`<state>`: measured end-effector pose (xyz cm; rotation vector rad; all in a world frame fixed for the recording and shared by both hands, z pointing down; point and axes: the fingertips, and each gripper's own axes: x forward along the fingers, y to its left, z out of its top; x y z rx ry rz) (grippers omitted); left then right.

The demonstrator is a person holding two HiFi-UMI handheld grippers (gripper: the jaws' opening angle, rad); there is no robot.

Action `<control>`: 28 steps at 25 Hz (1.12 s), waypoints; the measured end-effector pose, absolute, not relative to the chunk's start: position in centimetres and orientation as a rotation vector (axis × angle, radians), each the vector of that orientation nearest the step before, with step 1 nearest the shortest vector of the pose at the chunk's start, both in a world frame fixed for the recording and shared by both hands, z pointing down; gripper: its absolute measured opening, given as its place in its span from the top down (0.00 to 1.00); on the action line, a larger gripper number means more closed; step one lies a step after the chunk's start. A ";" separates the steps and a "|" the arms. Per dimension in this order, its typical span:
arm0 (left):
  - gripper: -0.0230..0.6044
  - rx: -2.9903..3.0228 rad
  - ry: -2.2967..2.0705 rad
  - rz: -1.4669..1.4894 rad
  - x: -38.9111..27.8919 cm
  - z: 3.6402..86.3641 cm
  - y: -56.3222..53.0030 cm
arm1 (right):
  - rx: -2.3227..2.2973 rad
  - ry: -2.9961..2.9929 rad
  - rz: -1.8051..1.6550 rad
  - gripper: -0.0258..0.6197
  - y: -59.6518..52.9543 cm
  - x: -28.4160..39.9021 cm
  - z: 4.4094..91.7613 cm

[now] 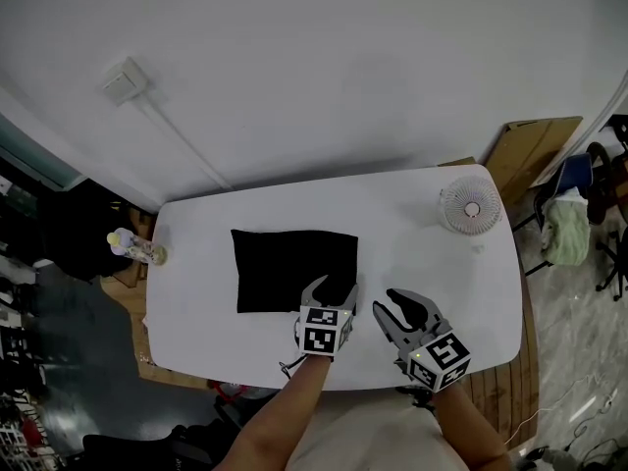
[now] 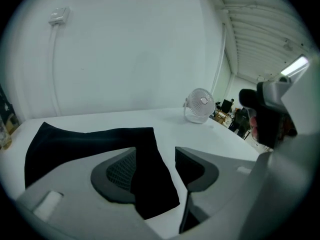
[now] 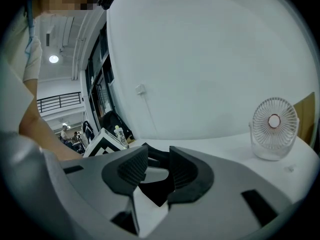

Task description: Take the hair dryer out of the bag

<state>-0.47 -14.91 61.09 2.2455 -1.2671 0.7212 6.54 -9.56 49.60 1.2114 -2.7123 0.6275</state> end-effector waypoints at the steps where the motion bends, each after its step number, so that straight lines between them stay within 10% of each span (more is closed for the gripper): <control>1: 0.60 2.226 -1.271 0.740 -0.5 61.6 -15.0 | 1.215 -2.709 0.631 0.76 -9.6 6.6 49.7; 18: 0.60 2.087 -1.404 0.987 -1.5 64.7 -17.2 | 1.237 -2.671 0.676 0.76 -9.7 7.8 50.8; 21: 0.91 2.054 -1.443 0.935 -2.6 64.1 -17.4 | 1.239 -2.665 0.680 0.76 -9.8 7.9 51.0; 28: 0.93 2.029 -1.395 0.814 -4.4 62.6 -17.1 | 1.215 -2.664 0.669 0.76 -10.2 7.4 51.7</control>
